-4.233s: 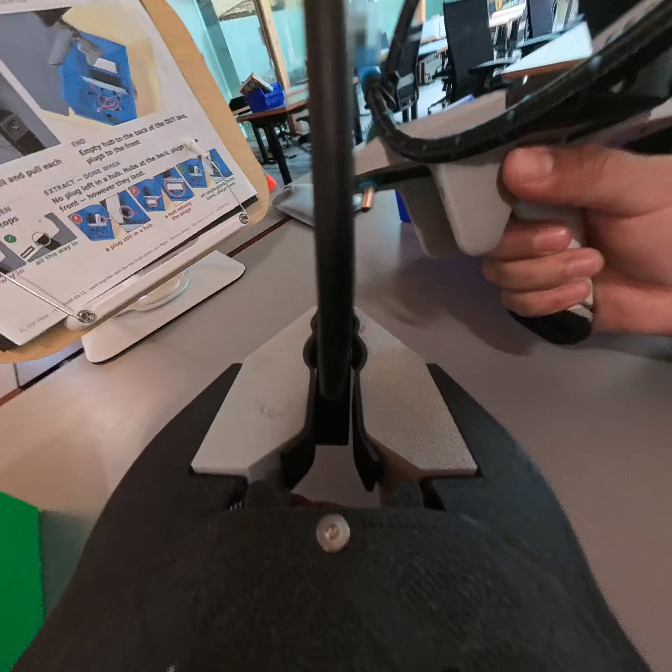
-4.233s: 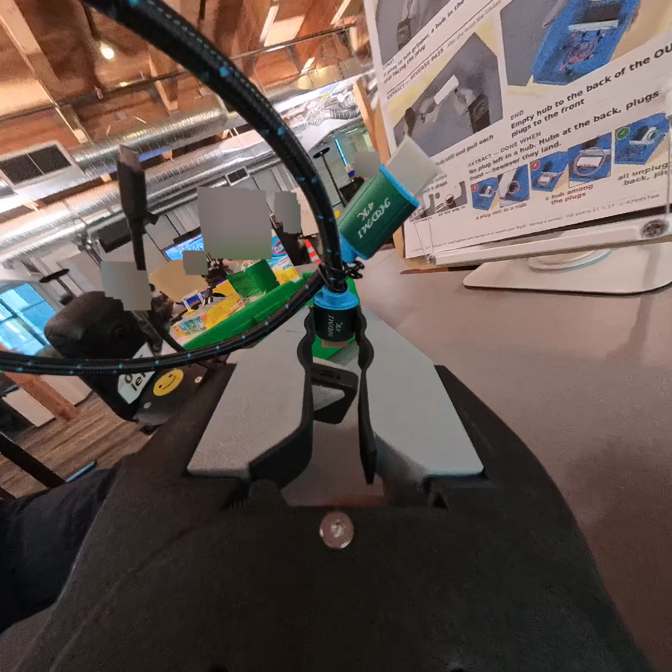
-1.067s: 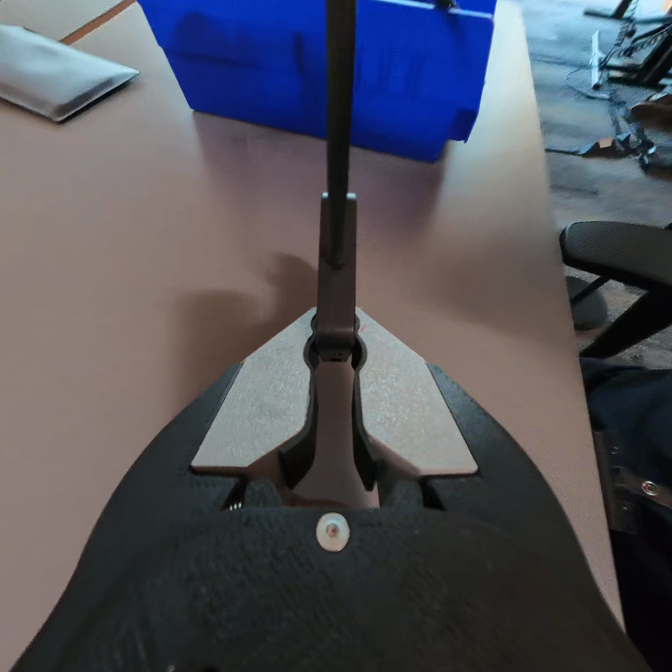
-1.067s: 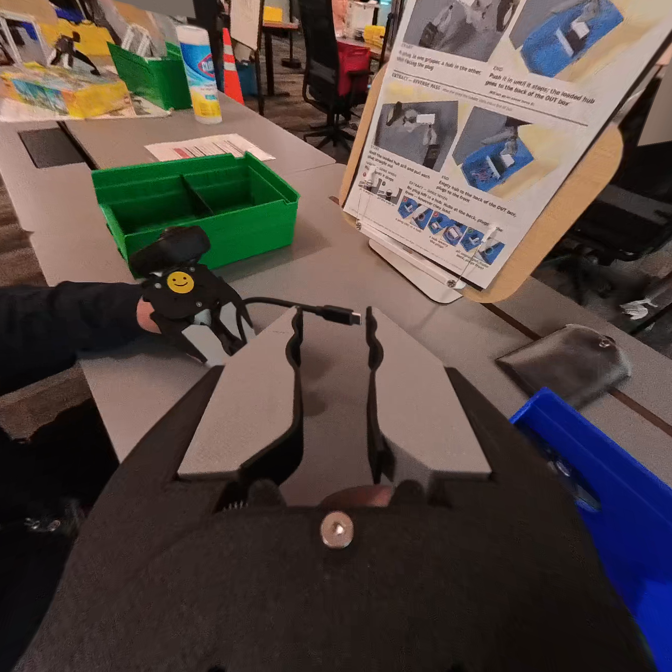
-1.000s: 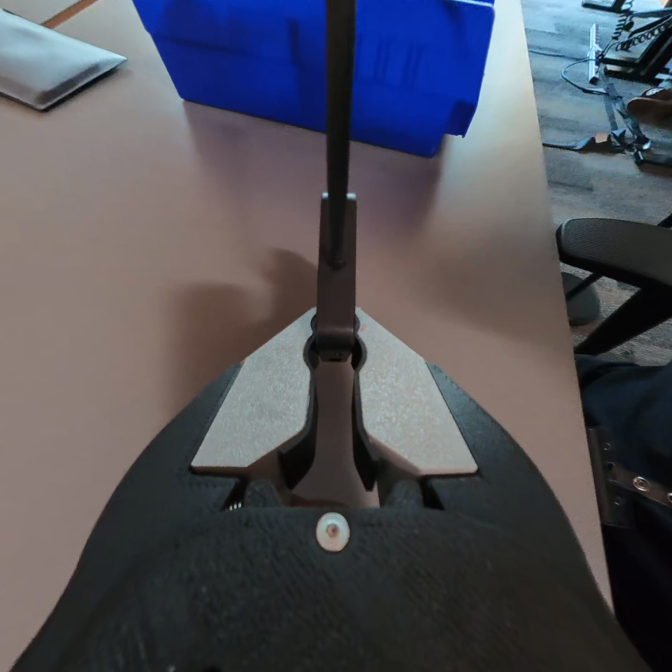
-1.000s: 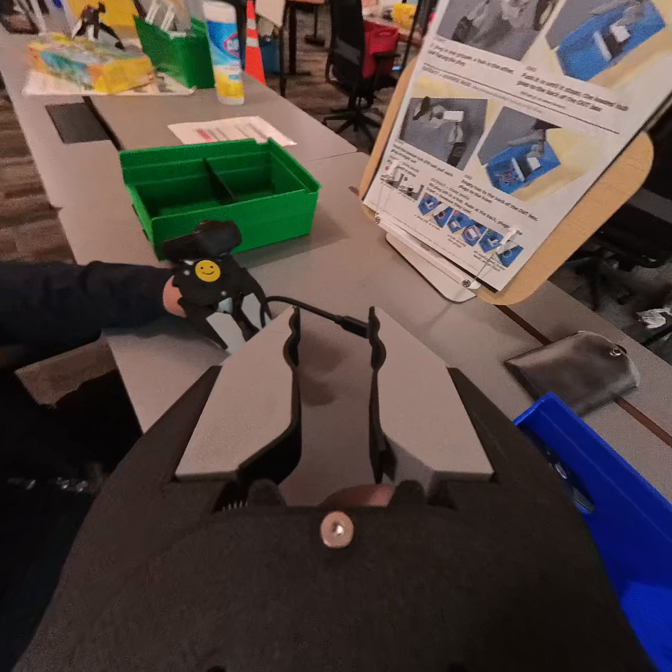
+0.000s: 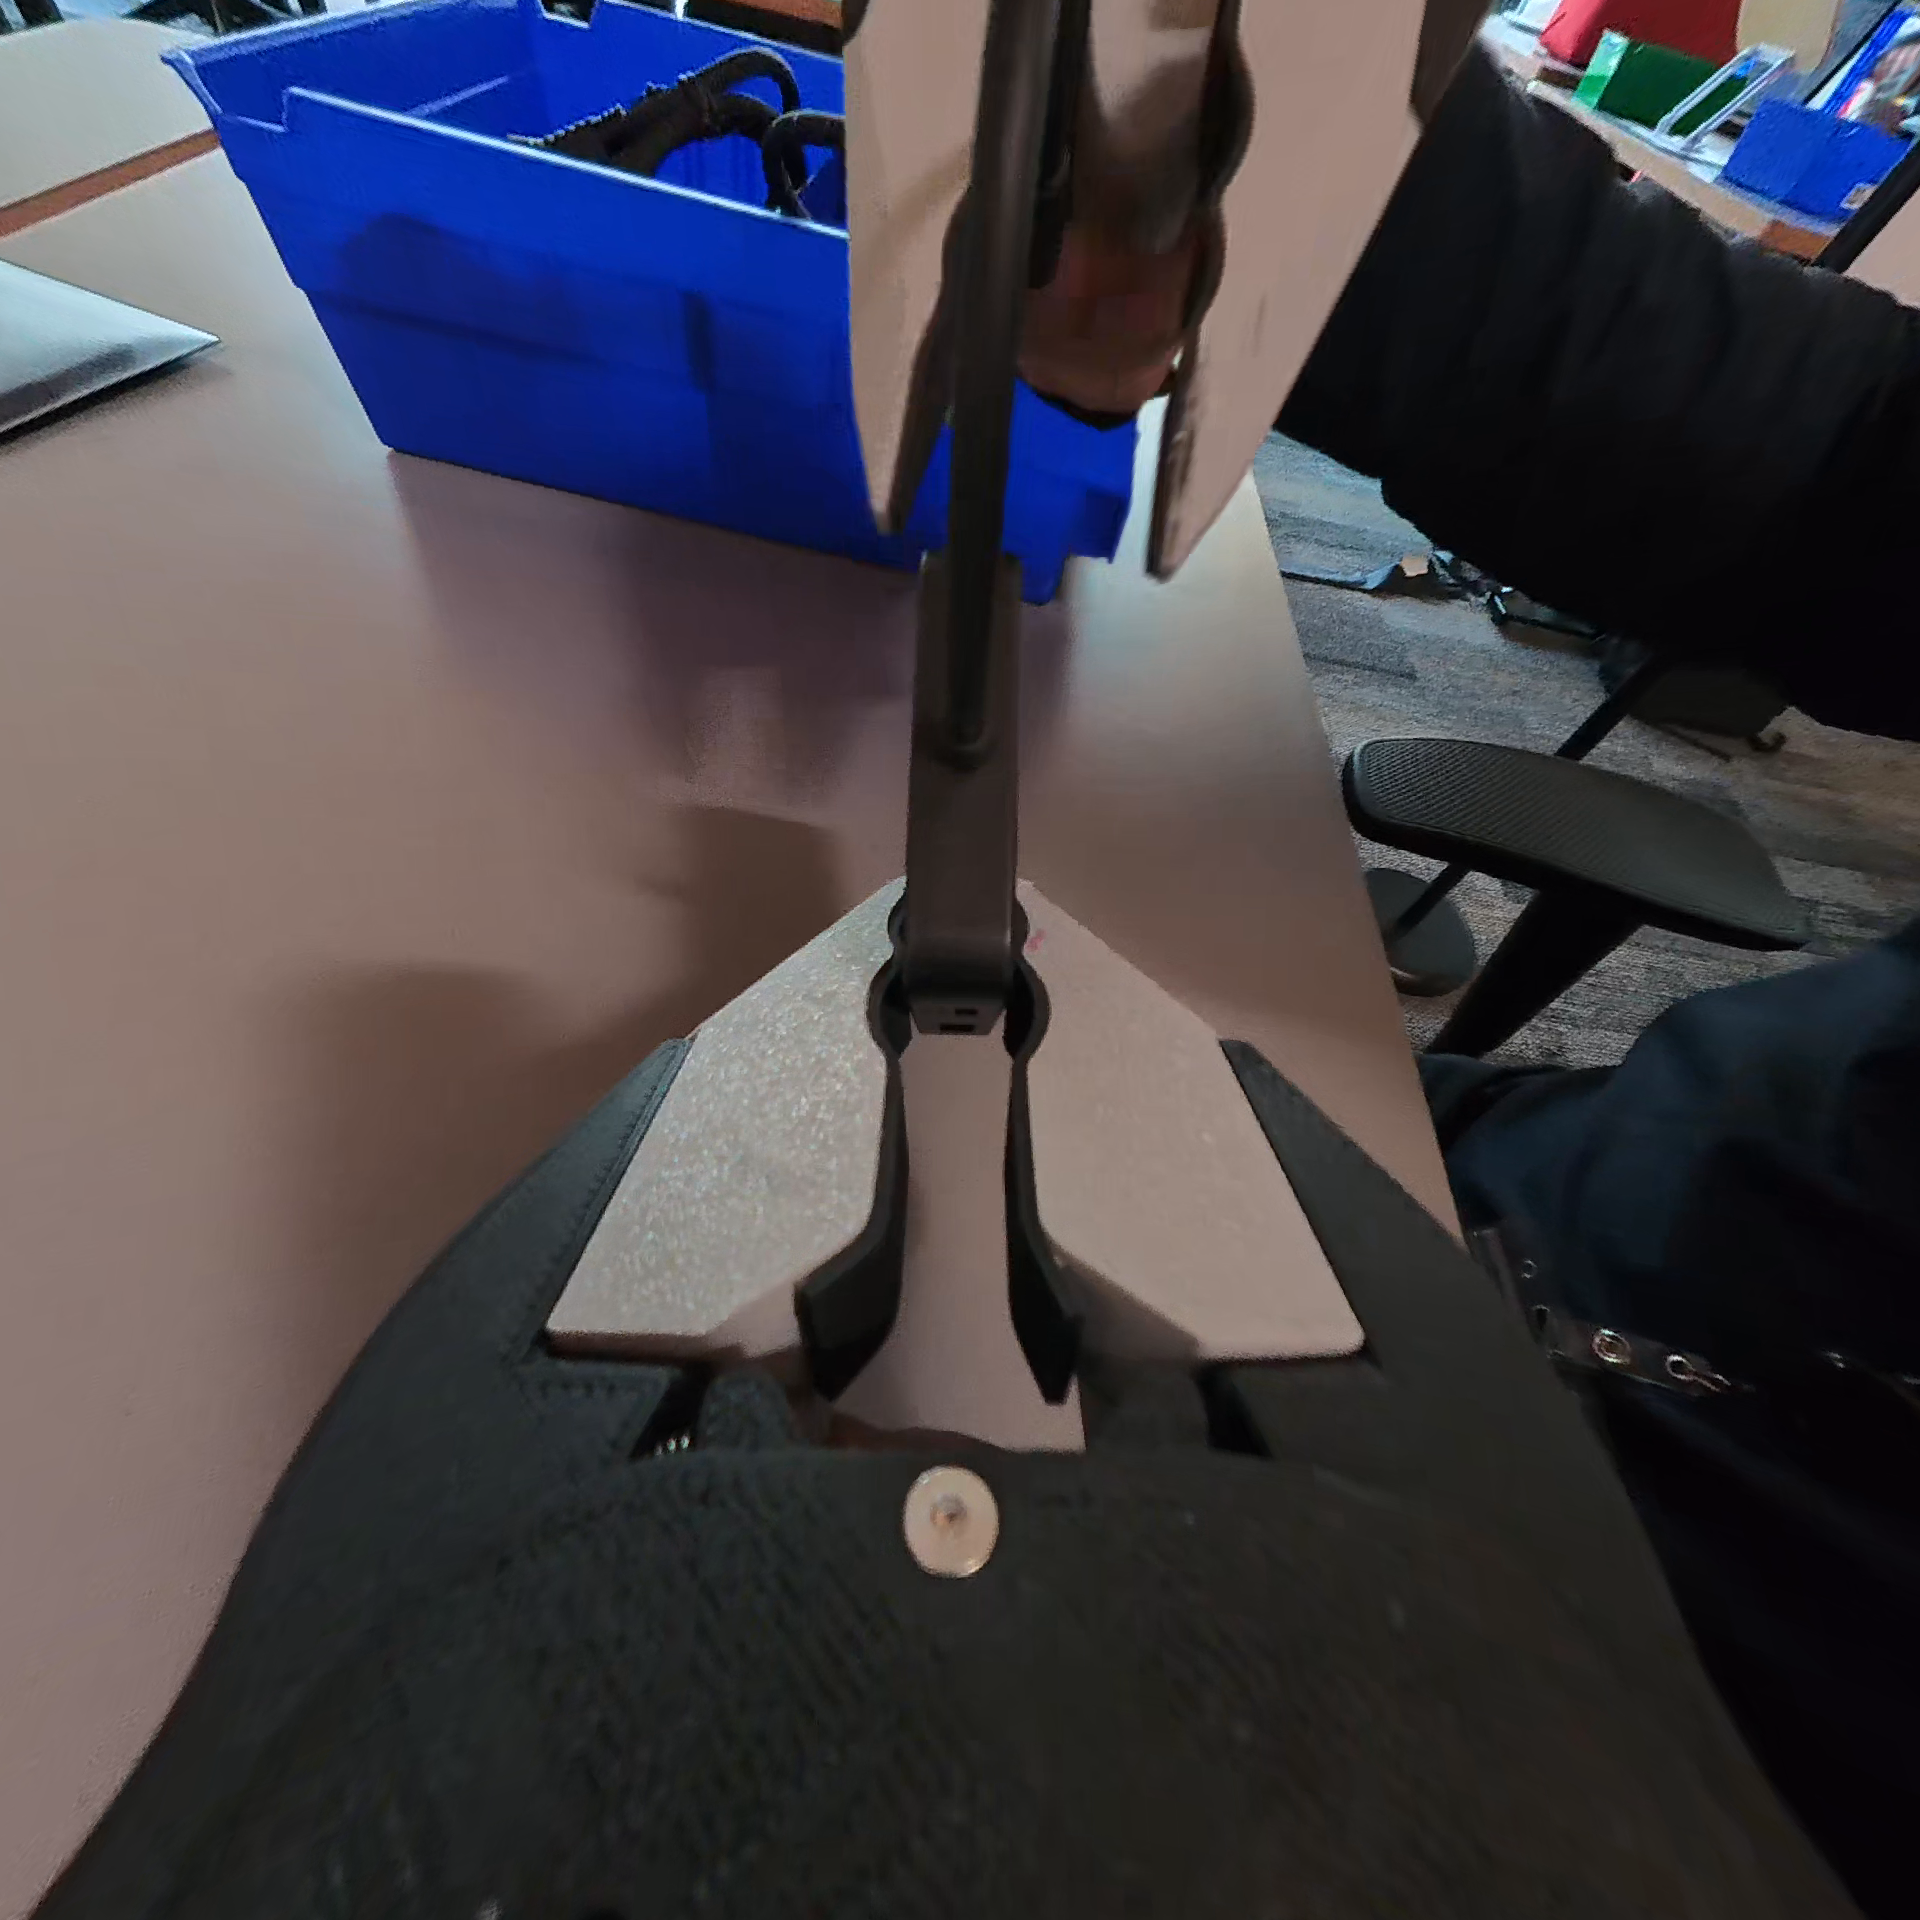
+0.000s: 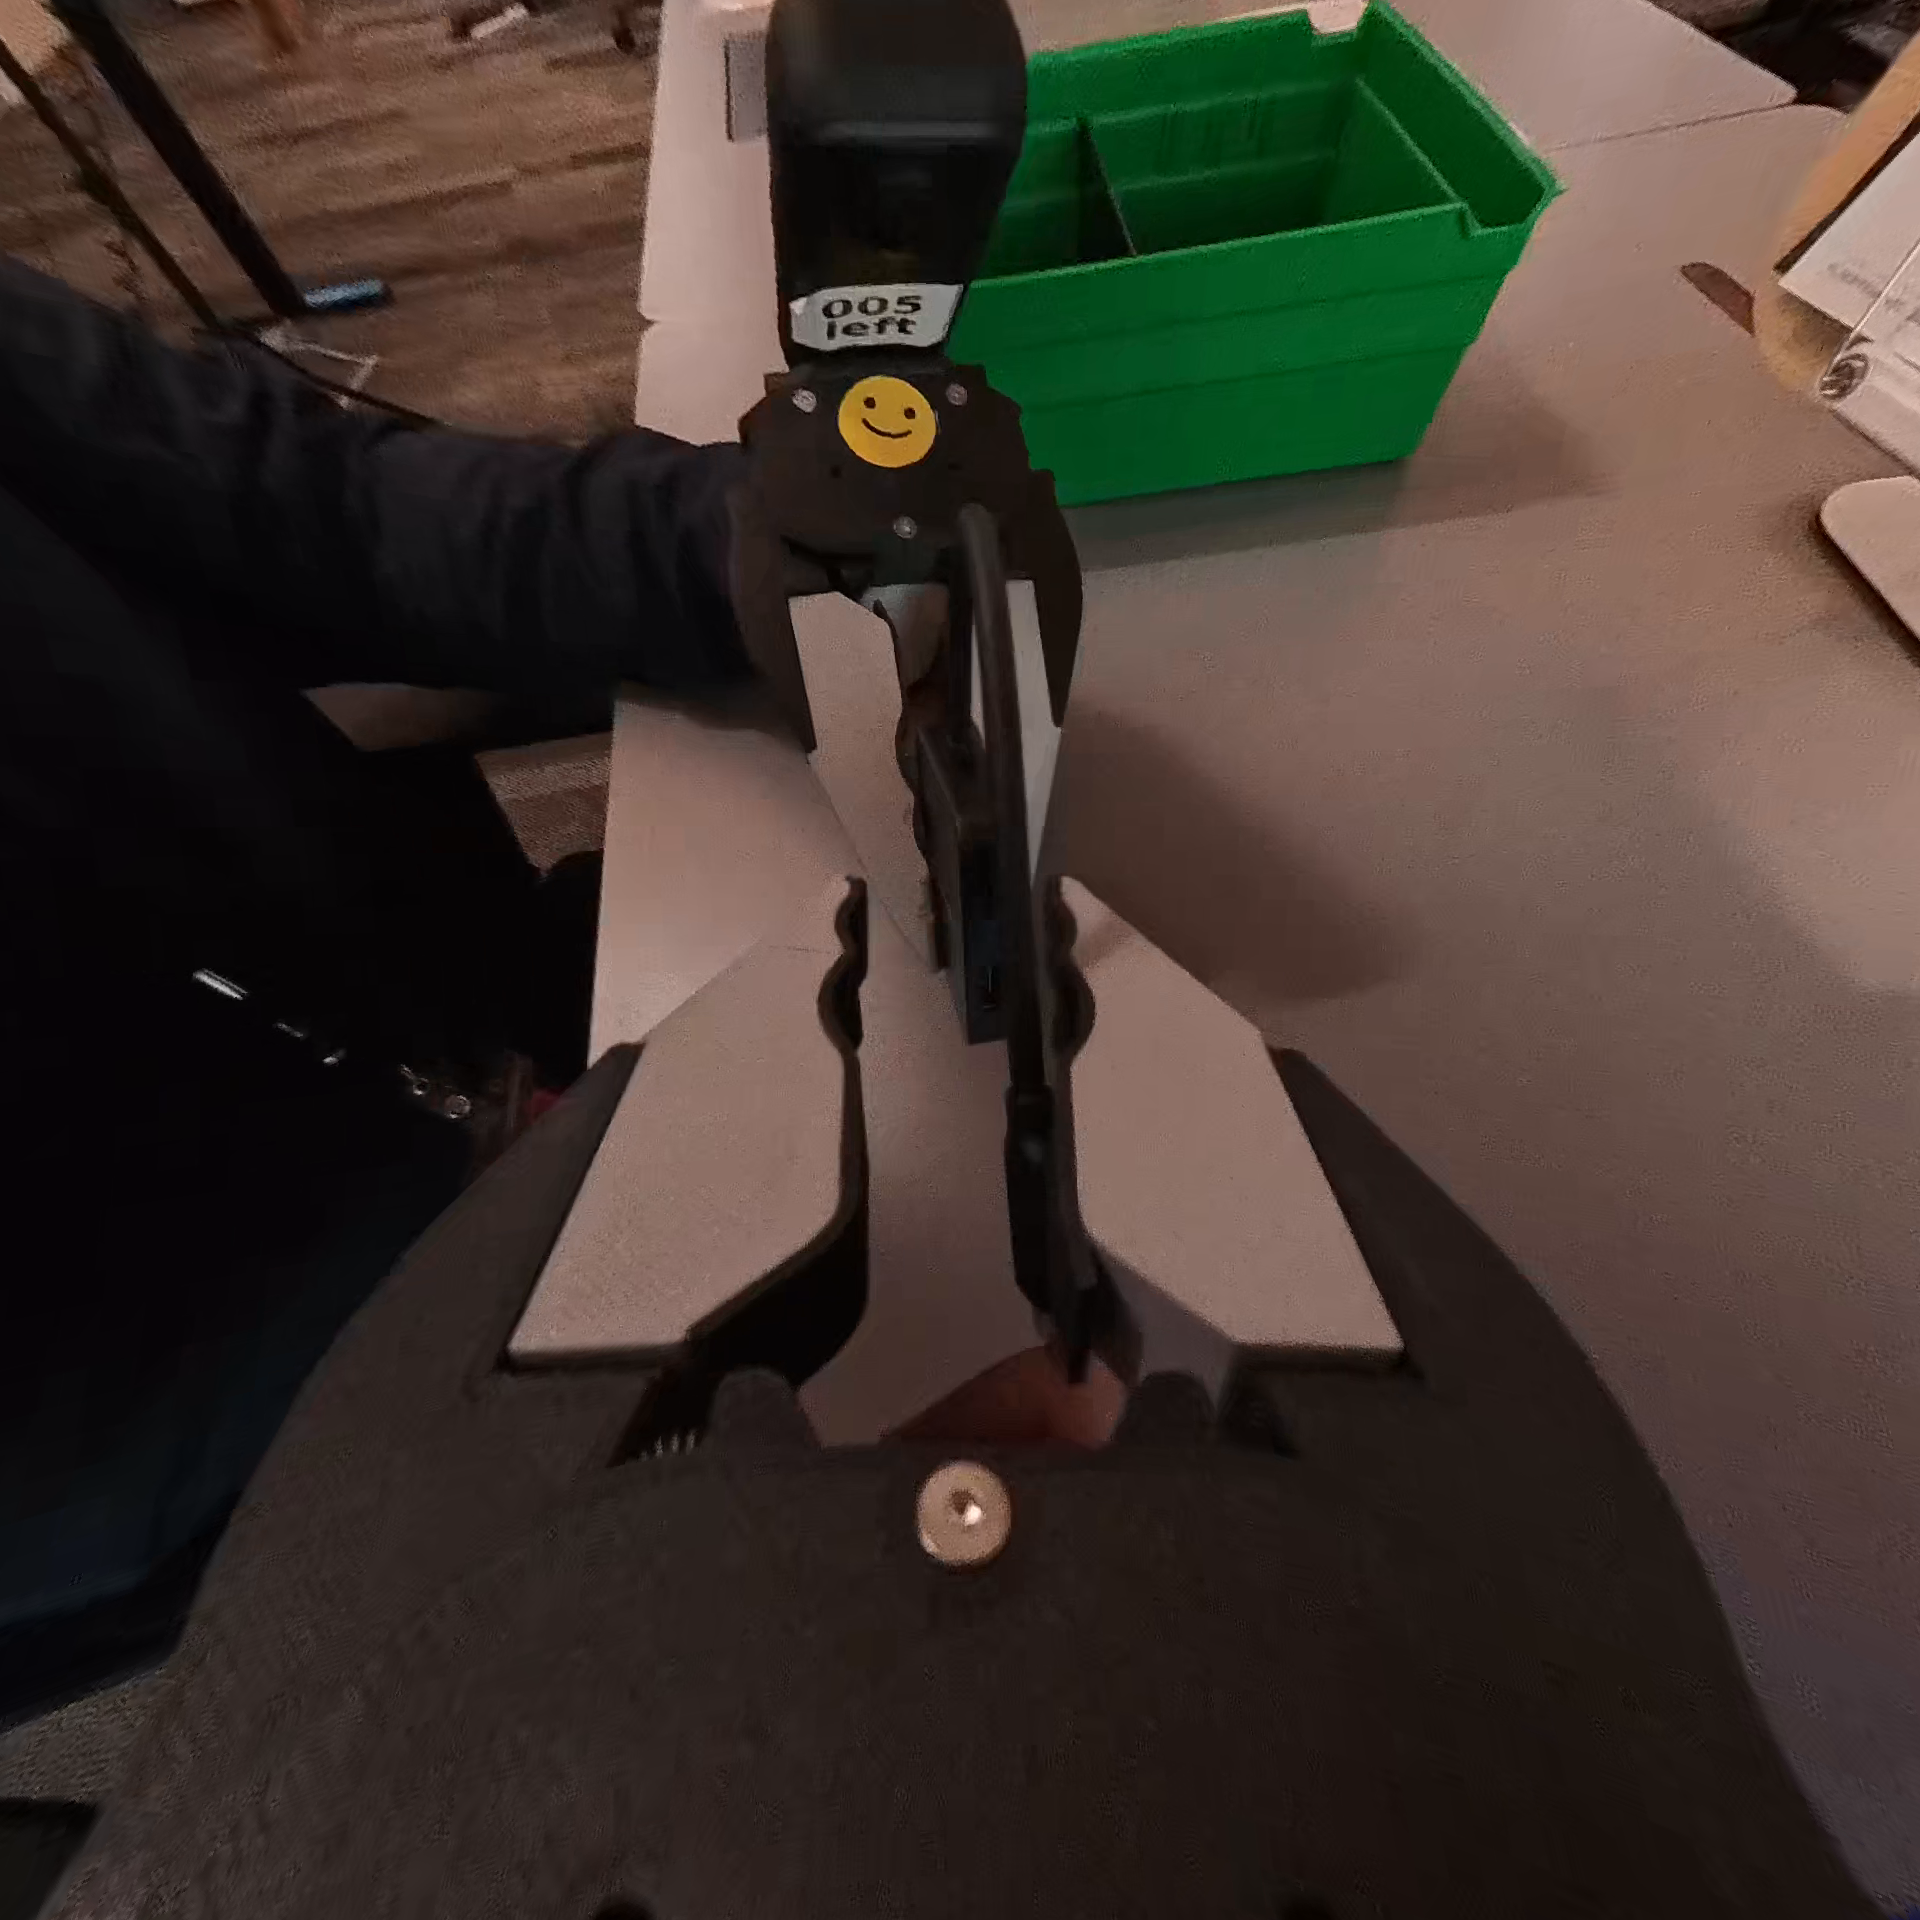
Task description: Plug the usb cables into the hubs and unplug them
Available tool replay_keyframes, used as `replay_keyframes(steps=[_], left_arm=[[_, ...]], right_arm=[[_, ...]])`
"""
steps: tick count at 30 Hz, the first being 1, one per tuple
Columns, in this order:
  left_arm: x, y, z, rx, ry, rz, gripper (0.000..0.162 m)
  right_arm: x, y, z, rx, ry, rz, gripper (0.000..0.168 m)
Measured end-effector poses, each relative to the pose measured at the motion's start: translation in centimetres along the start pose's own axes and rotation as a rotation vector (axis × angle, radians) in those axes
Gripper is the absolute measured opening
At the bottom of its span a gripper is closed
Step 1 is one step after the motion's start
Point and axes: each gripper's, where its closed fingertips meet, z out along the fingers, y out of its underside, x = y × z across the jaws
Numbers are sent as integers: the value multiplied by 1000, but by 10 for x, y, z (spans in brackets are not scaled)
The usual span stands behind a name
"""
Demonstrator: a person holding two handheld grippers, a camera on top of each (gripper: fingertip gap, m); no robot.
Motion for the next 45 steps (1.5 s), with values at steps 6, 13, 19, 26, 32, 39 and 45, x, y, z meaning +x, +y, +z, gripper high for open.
replay_keyframes(steps=[6, 13, 19, 26, 32, 39, 45], left_arm=[[10, -6, 1, 30, 54, -5, 11], [13, -17, -6, 103, 112, -100, 16], [6, -22, -9, 134, 93, -155, 25], [-4, -11, -4, 76, 18, -148, 23], [-5, -10, -2, 66, 19, -159, 21], [-18, -7, -9, 81, -10, -203, 21], [-21, -7, -9, 82, -24, -218, 21]], right_arm=[[0, 13, 17, -94, 37, -51, 21], [-9, 5, 24, -60, 25, -73, 11], [1, -19, -6, 44, 135, -66, 11], [85, -31, -134, 74, 619, 42, 11], [176, 45, -244, -332, 1046, 141, 11], [233, 137, -276, -995, 1172, 56, 26], [210, 94, -285, -759, 1199, 125, 24]])
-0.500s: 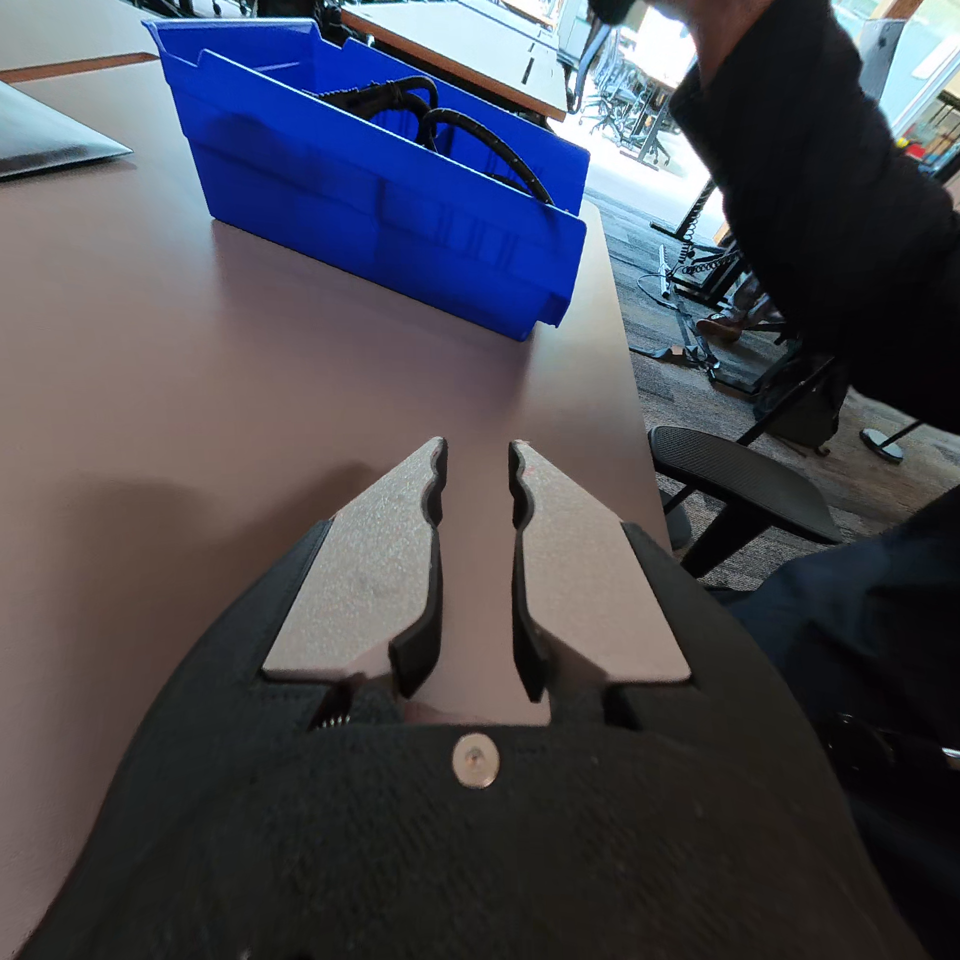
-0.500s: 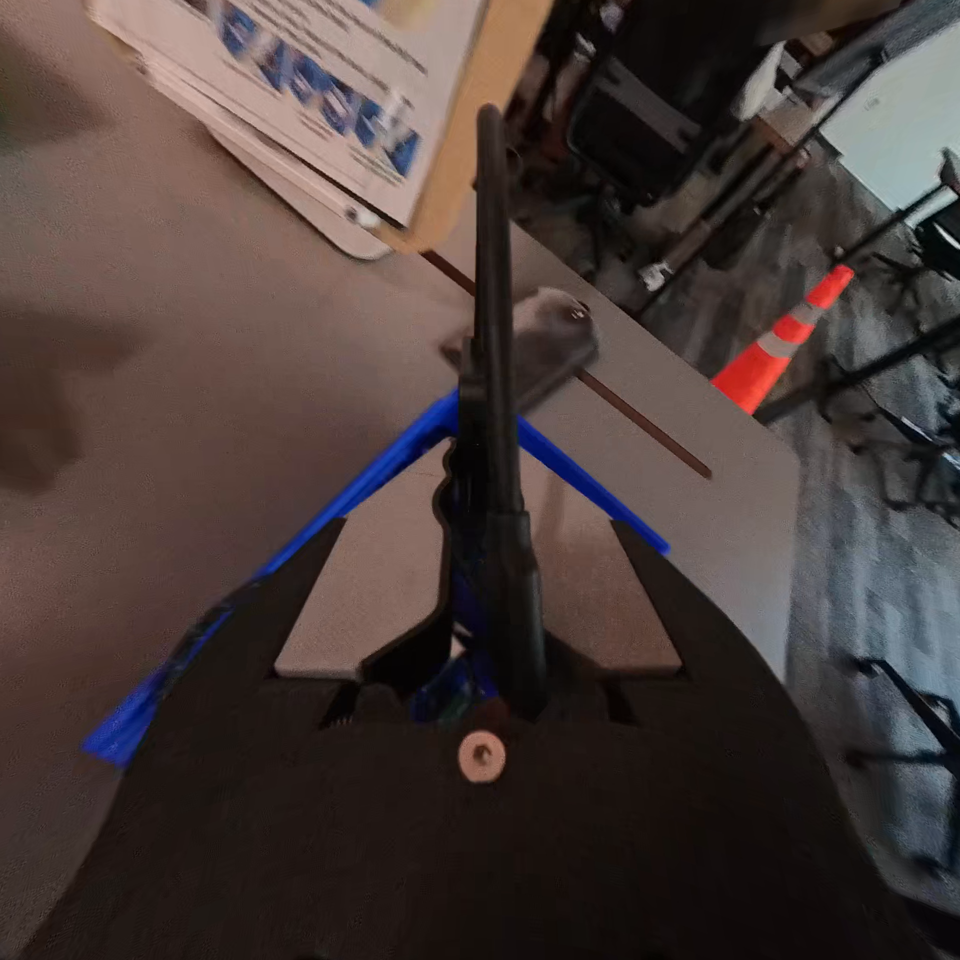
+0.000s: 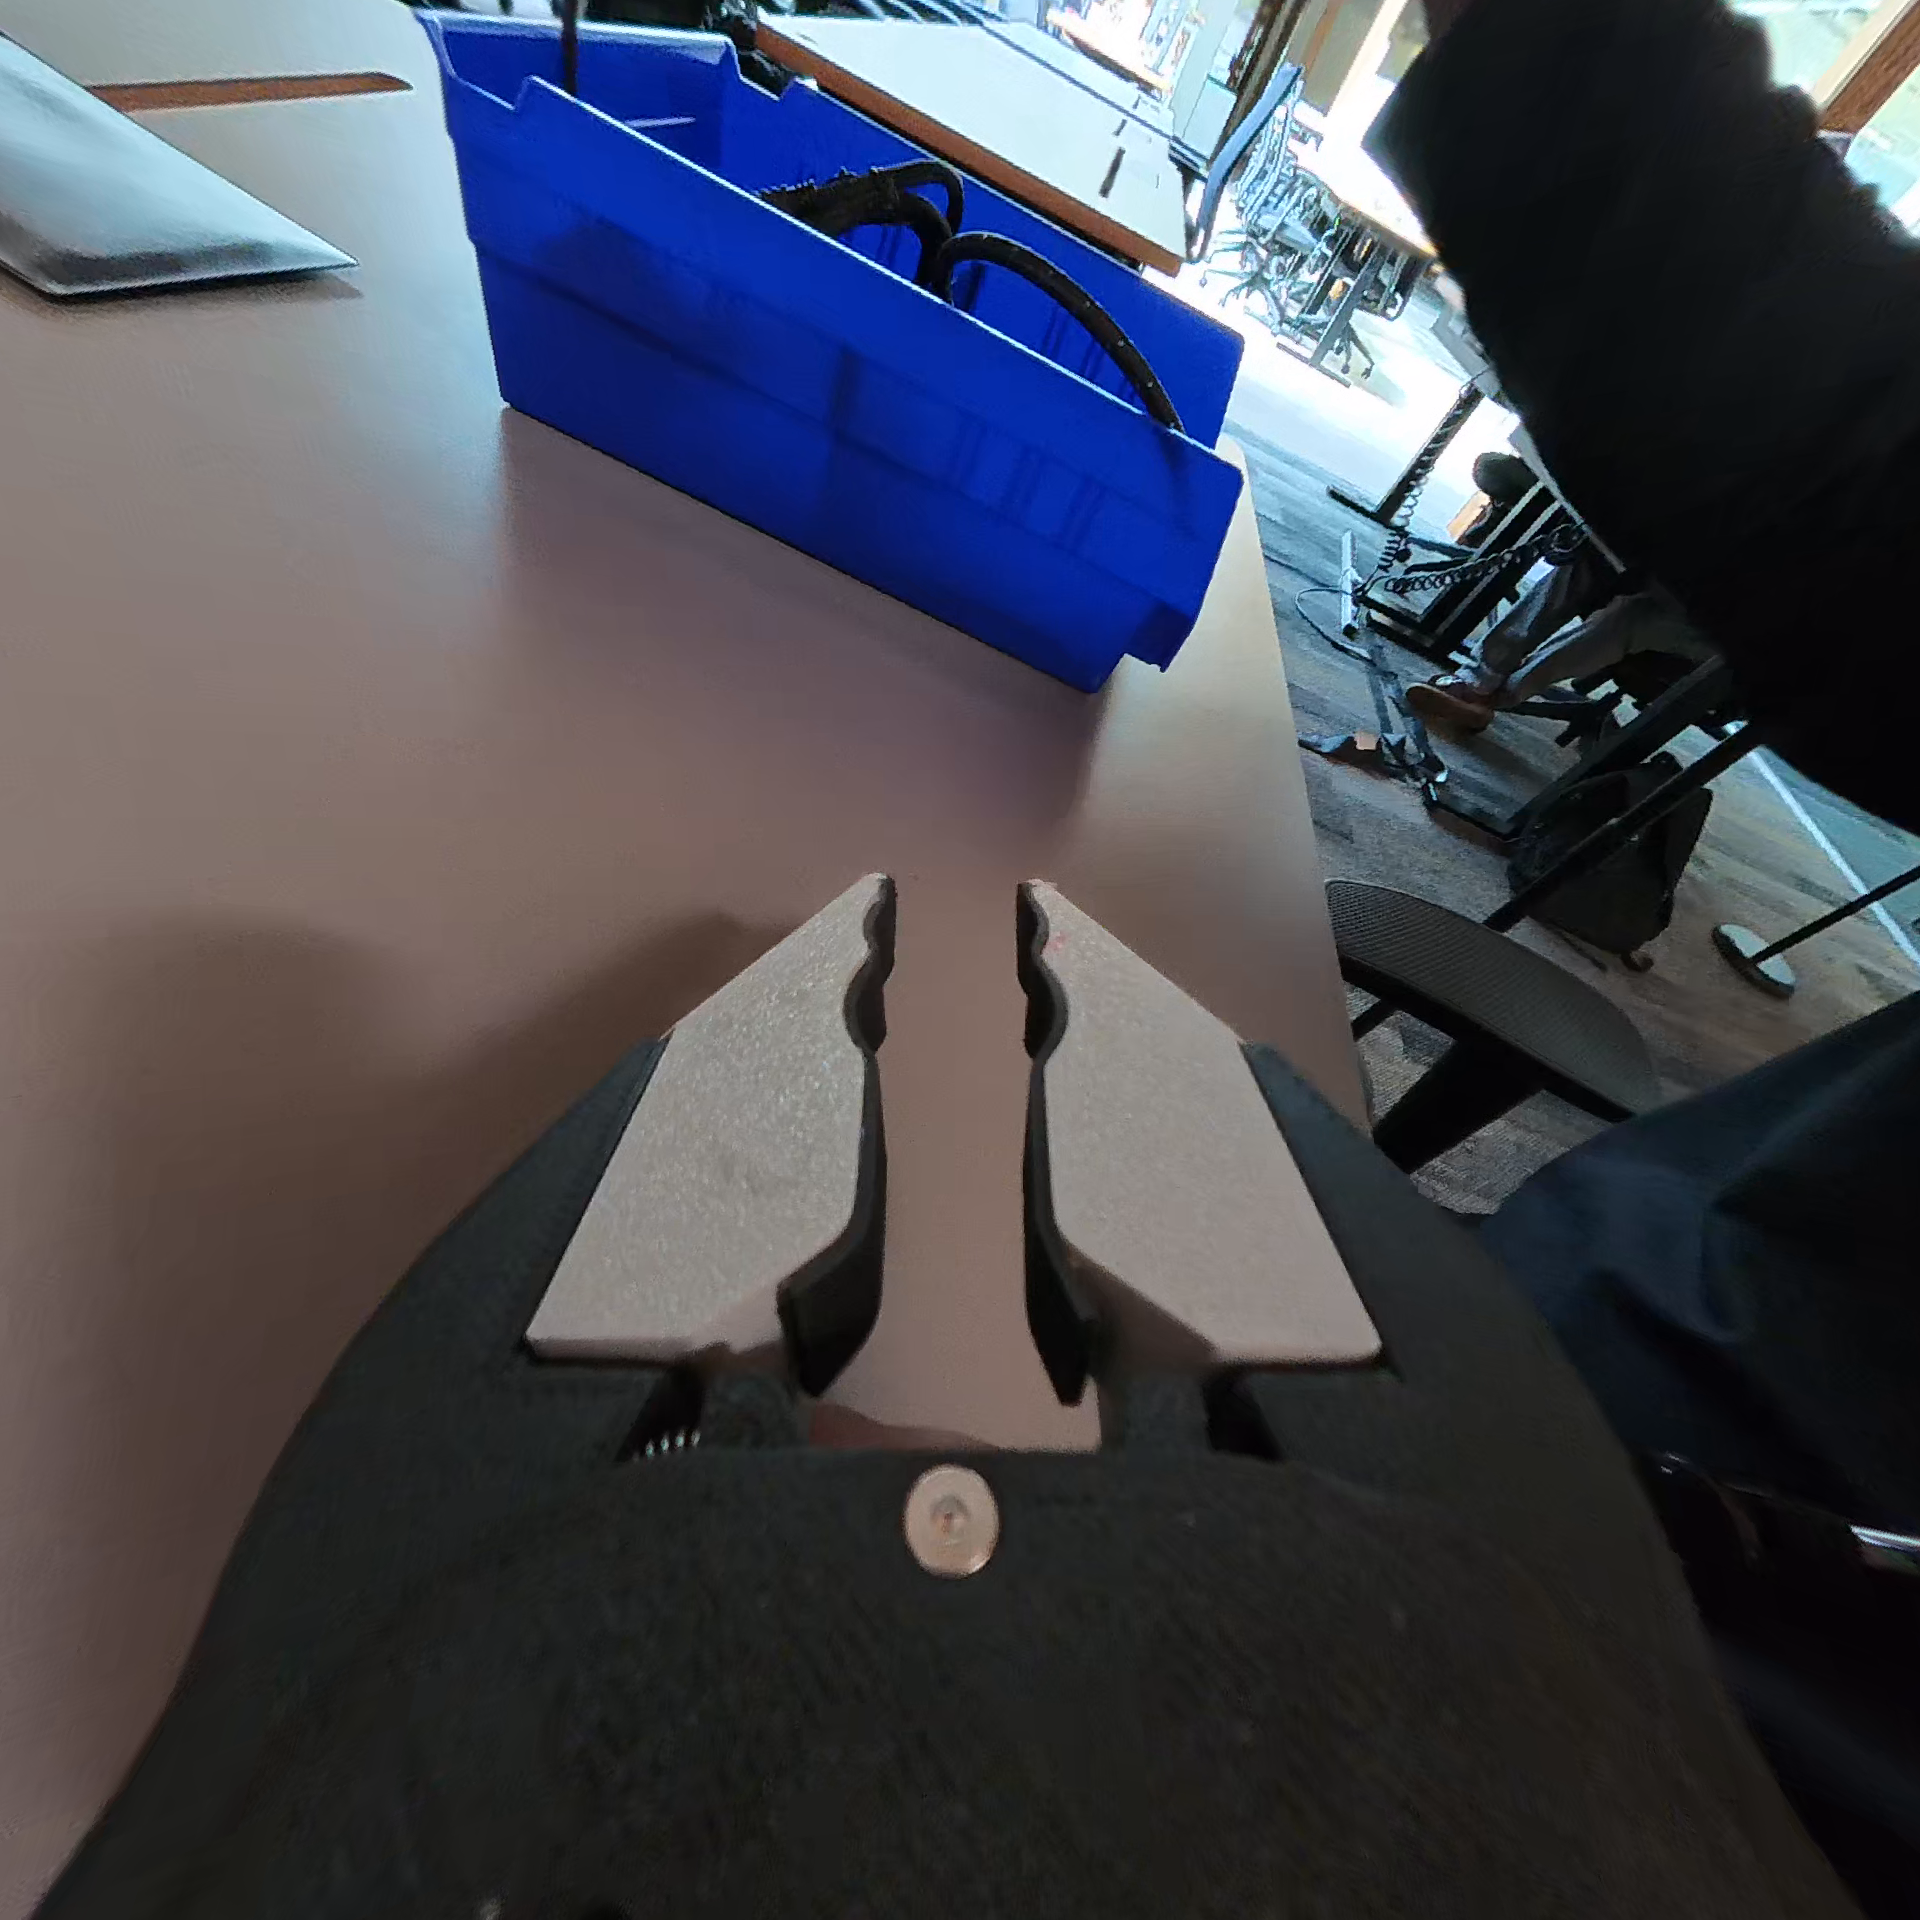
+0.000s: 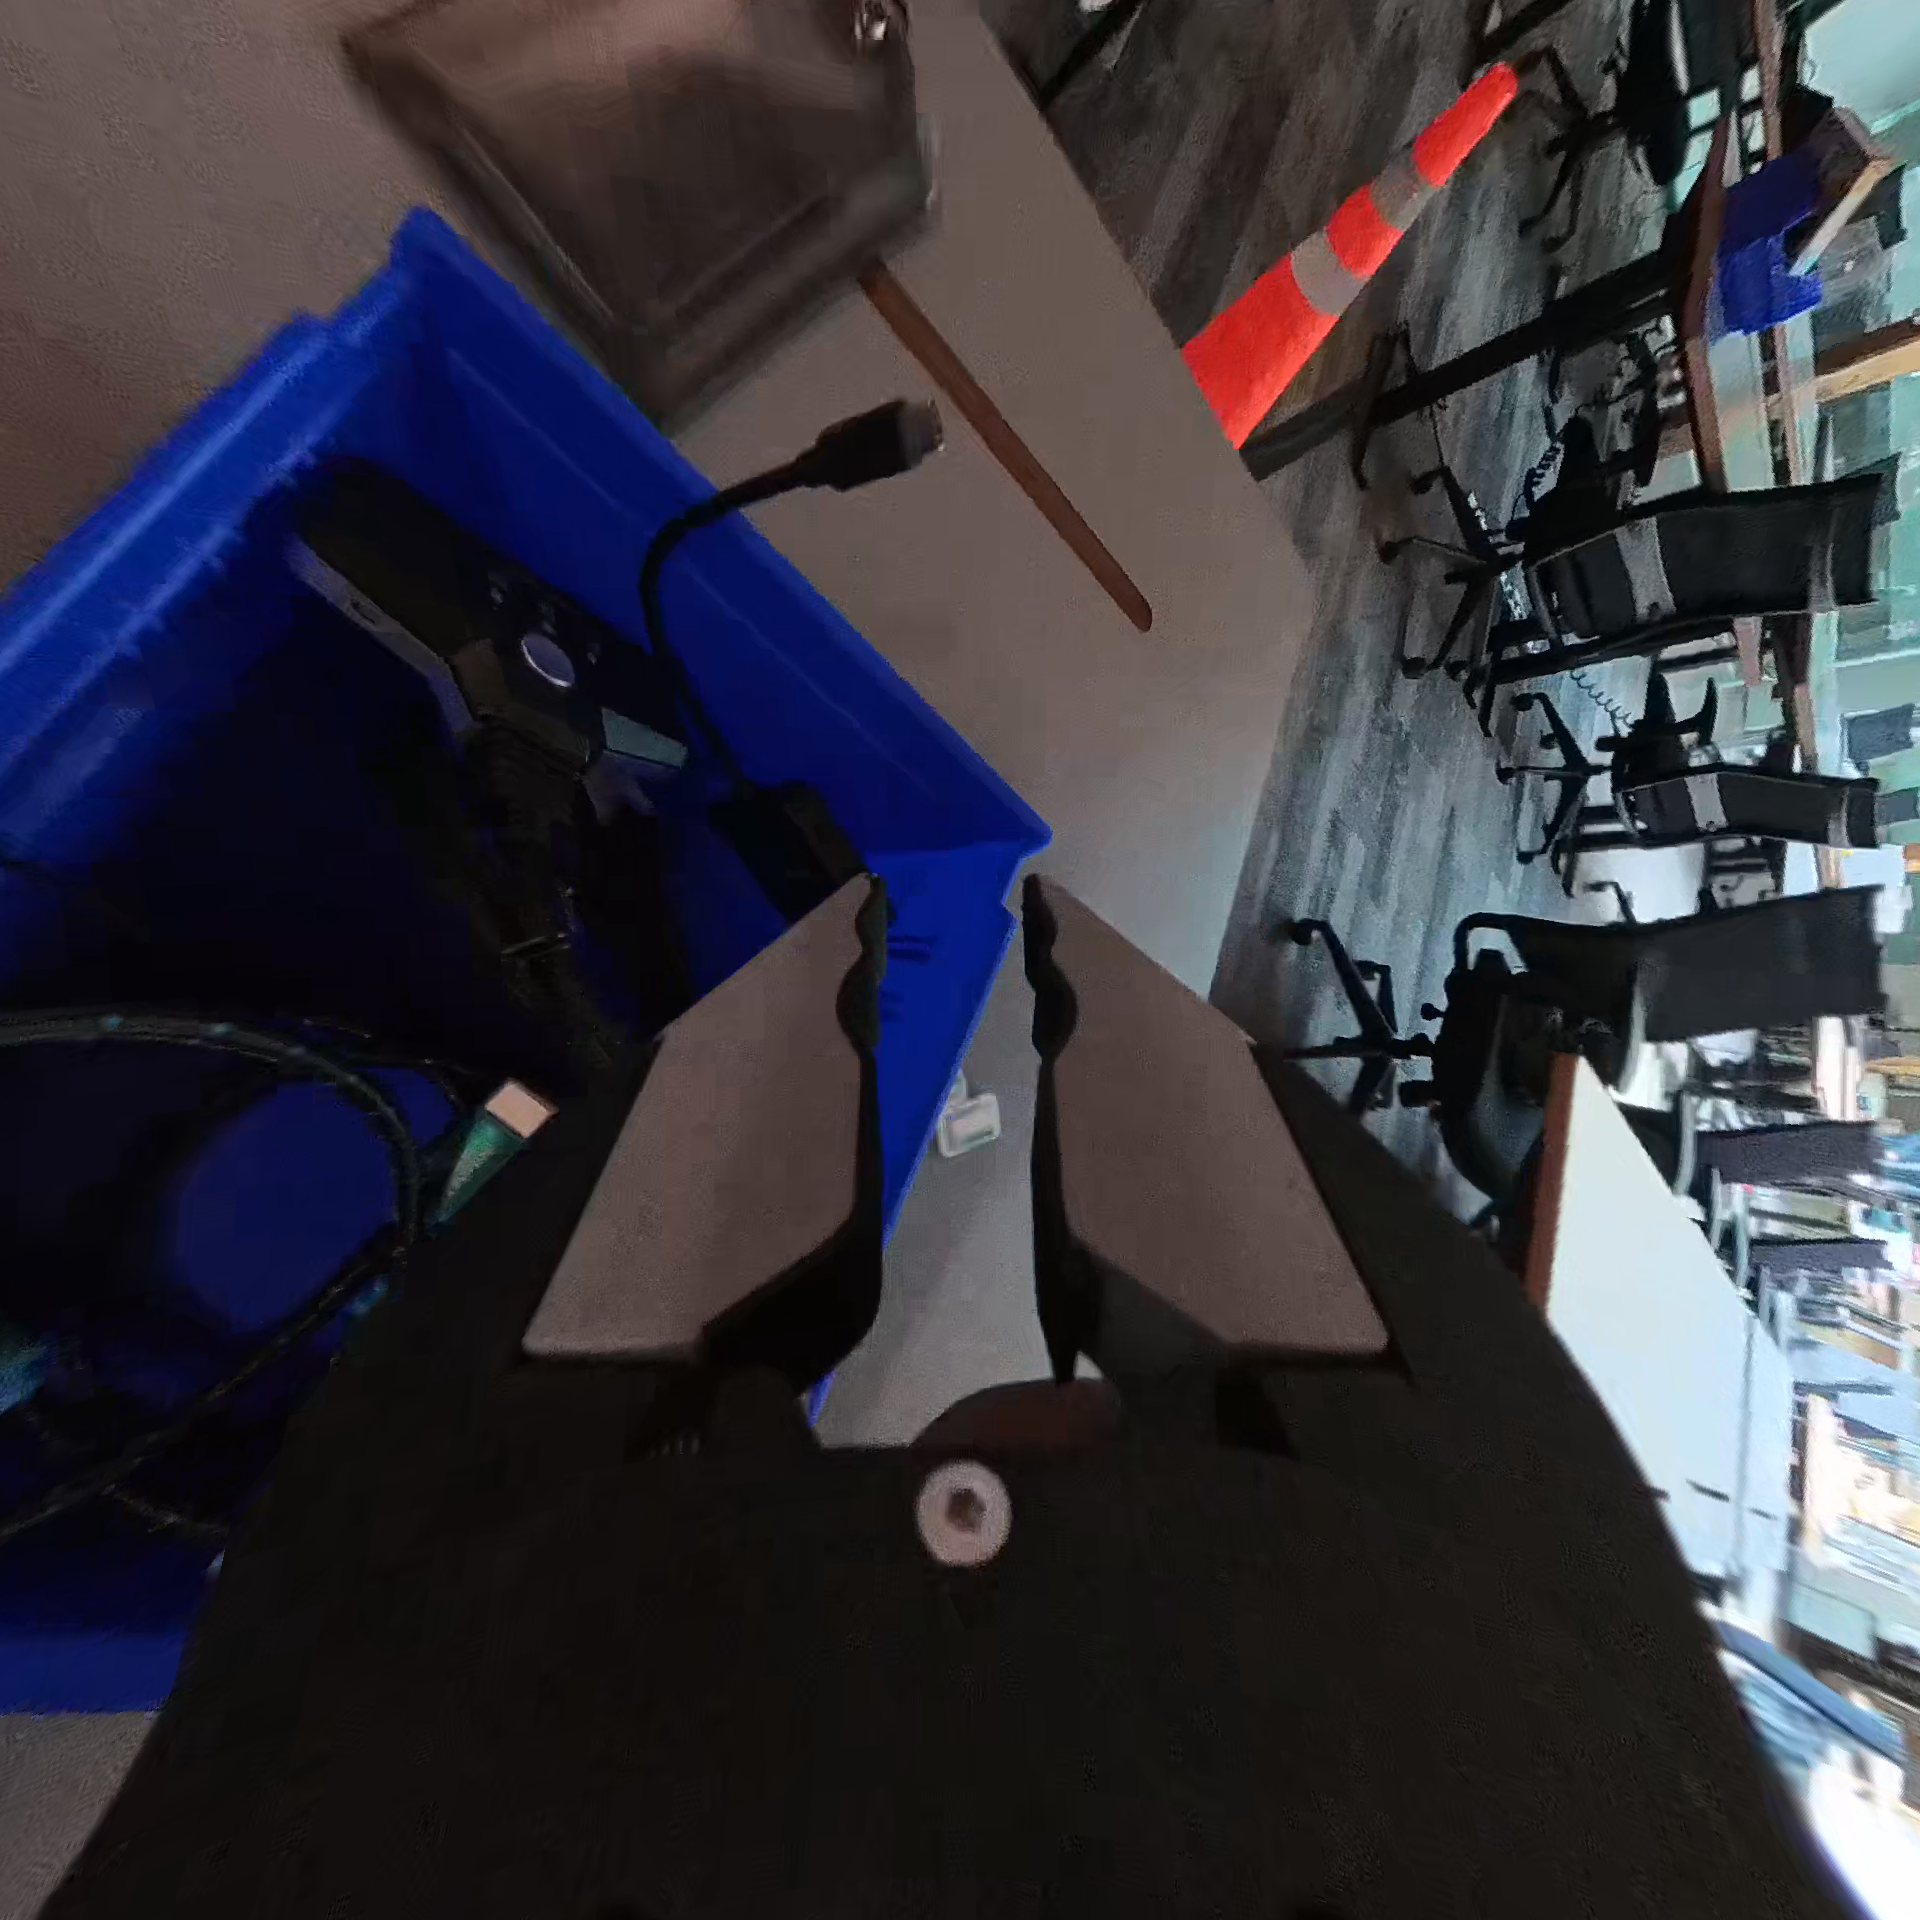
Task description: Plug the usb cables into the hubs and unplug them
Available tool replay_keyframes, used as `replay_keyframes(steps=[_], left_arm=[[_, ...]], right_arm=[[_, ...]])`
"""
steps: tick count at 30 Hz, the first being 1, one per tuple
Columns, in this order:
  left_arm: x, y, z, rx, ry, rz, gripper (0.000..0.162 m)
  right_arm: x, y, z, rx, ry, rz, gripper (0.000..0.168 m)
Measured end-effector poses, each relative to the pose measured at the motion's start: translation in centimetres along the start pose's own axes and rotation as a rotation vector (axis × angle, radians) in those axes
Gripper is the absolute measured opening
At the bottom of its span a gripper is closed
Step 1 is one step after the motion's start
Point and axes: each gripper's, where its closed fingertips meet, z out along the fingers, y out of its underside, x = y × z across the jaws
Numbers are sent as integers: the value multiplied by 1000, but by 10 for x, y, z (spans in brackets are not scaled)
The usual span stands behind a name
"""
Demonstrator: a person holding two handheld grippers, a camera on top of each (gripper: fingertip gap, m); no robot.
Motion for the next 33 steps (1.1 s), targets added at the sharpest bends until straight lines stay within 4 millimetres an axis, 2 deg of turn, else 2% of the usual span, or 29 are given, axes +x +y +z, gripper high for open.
replay_keyframes(steps=[2, 4, 8, 10, 12, 14, 17, 20, 24, 26, 29, 33], left_arm=[[1, 2, 2, -10, -3, 9, 21], [0, 5, 5, -24, -13, 18, 21], [-6, 16, 12, -77, -46, 24, 23], [-6, 18, 15, -93, -47, 27, 25], [-6, 15, 14, -73, -49, 40, 25], [-7, 11, 12, -50, -67, 59, 25], [-10, 7, 9, -19, -106, 91, 25], [-16, 6, 6, -7, -156, 95, 25], [-22, 5, -1, 11, -232, 111, 25], [-26, 6, -7, 11, -273, 104, 25], [-26, -1, -14, 34, -288, 103, 26], [-30, -9, -21, 99, -279, 54, 26]], right_arm=[[-2, -12, -26, 112, -31, 105, 24], [-21, -37, -56, 287, -142, 229, 24], [-102, -97, -129, 652, -530, 357, 25], [-150, -116, -150, 733, -681, 343, 29], [-187, -131, -150, 763, -725, 337, 30], [-213, -144, -134, 765, -690, 345, 32], [-243, -157, -102, 762, -674, 403, 34], [-261, -161, -79, 776, -689, 455, 38], [-268, -154, -68, 850, -717, 525, 43], [-266, -152, -72, 864, -717, 483, 48], [-255, -146, -66, 870, -598, 439, 50], [-263, -148, -70, 880, -576, 370, 51]])
